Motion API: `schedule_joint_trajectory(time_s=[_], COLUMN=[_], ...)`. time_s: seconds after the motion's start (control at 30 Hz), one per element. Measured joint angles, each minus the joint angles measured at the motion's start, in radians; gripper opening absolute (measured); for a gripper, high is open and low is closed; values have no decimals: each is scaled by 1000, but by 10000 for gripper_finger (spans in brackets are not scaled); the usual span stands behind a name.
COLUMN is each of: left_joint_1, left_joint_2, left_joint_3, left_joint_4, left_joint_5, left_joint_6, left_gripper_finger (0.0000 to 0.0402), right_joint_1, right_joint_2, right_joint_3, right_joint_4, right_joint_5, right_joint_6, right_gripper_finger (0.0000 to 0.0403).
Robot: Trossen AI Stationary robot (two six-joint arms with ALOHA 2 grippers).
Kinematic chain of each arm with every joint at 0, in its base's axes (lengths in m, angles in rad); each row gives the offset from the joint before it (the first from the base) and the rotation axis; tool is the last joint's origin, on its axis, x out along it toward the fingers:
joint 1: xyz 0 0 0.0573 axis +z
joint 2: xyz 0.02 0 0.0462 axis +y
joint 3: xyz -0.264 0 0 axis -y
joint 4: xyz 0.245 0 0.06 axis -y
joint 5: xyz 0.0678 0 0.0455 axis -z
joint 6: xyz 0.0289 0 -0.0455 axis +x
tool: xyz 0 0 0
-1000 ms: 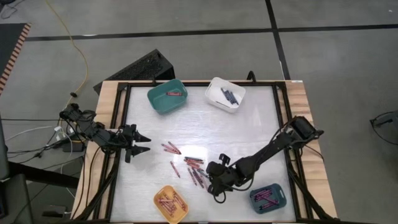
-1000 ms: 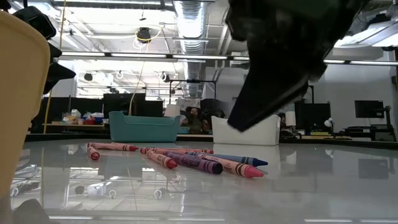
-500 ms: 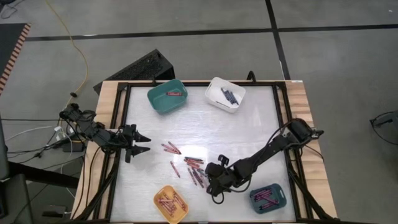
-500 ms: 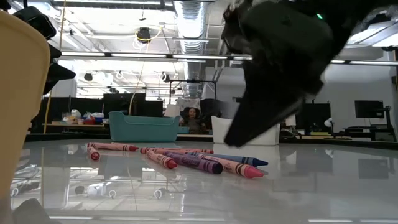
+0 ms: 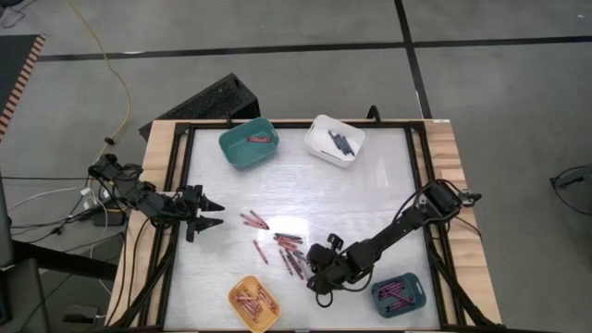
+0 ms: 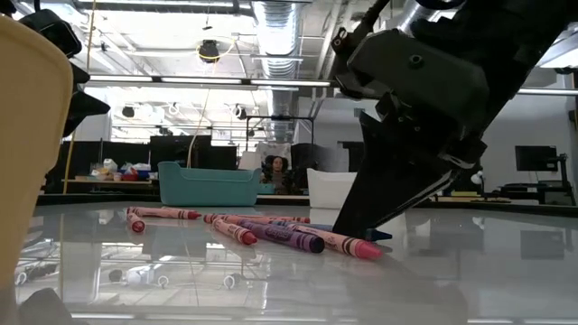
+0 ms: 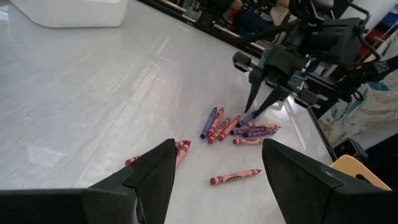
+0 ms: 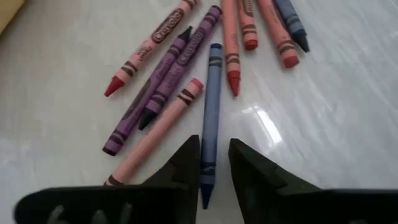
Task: Sort crayons
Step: Put the blue crayon into the white bin
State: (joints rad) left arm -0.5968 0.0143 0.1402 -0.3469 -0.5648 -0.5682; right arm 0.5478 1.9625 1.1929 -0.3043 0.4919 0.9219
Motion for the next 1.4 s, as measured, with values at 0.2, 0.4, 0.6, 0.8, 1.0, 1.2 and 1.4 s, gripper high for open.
schedule_joint_trajectory(time_s=[0.2, 0.4, 0.6, 0.8, 1.0, 1.2, 1.4], left_joint_1=[0, 0, 0, 0, 0, 0, 0], left_joint_2=[0, 0, 0, 0, 0, 0, 0], left_joint_3=[0, 0, 0, 0, 0, 0, 0], left_joint_4=[1, 1, 0, 0, 0, 0, -2], left_joint_5=[0, 0, 0, 0, 0, 0, 0], left_joint_6=[-3, -4, -4, -3, -2, -1, 3], left_gripper_finger=[228, 228, 228, 228, 228, 228, 228], right_joint_1=[-7, 3, 24, 36, 5, -96, -287], right_joint_2=[-3, -2, -29, -125, -248, -372, -466], right_joint_3=[0, -1, -5, -6, -6, -5, -5], right_joint_4=[-30, -35, -32, -125, -291, -457, -506], right_joint_5=[-13, -13, -12, 36, 163, 262, 270], right_joint_6=[57, 56, 58, 57, 37, -18, -199], right_gripper_finger=[28, 9, 3, 3, 2, 2, 2])
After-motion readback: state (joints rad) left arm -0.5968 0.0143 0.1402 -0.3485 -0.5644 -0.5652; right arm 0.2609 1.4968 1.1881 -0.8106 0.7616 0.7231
